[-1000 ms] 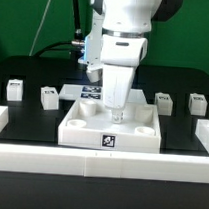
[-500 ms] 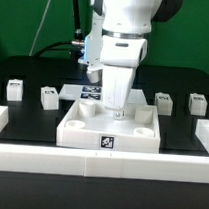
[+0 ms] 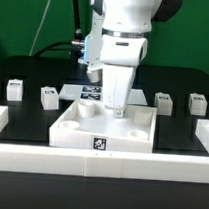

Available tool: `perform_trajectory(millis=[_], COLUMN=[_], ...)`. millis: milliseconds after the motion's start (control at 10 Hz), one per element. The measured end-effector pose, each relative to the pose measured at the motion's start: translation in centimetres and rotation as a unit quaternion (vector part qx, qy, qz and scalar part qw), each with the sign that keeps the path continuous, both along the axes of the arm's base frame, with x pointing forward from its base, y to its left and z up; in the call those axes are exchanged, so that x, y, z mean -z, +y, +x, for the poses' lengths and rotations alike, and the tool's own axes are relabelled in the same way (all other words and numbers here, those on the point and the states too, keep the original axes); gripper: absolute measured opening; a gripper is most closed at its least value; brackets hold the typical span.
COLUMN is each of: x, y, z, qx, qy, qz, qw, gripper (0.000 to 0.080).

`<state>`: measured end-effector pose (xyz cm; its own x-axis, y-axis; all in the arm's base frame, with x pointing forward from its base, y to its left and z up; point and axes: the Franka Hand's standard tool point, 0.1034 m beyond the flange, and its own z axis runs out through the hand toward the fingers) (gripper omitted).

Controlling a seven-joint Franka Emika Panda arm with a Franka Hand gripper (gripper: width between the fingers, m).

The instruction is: Assemble one leg

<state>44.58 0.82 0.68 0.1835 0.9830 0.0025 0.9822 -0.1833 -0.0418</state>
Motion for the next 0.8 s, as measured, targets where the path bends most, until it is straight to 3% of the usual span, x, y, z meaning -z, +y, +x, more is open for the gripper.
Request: perform_trajectory(millis=[300,500,800], x=[0.0,-0.1,-0.1], y=[-0.1,-0.9,-0.6], z=[0.1,0.8,1.4], qx=[-0.008,-0.088,-0.114], qy=[-0.001,-0.006,-0.010], qz=[0.000,0.004,0.003], qw=[1.000,0.996,0.993], gripper=[0.0060,0.0060,0.0060])
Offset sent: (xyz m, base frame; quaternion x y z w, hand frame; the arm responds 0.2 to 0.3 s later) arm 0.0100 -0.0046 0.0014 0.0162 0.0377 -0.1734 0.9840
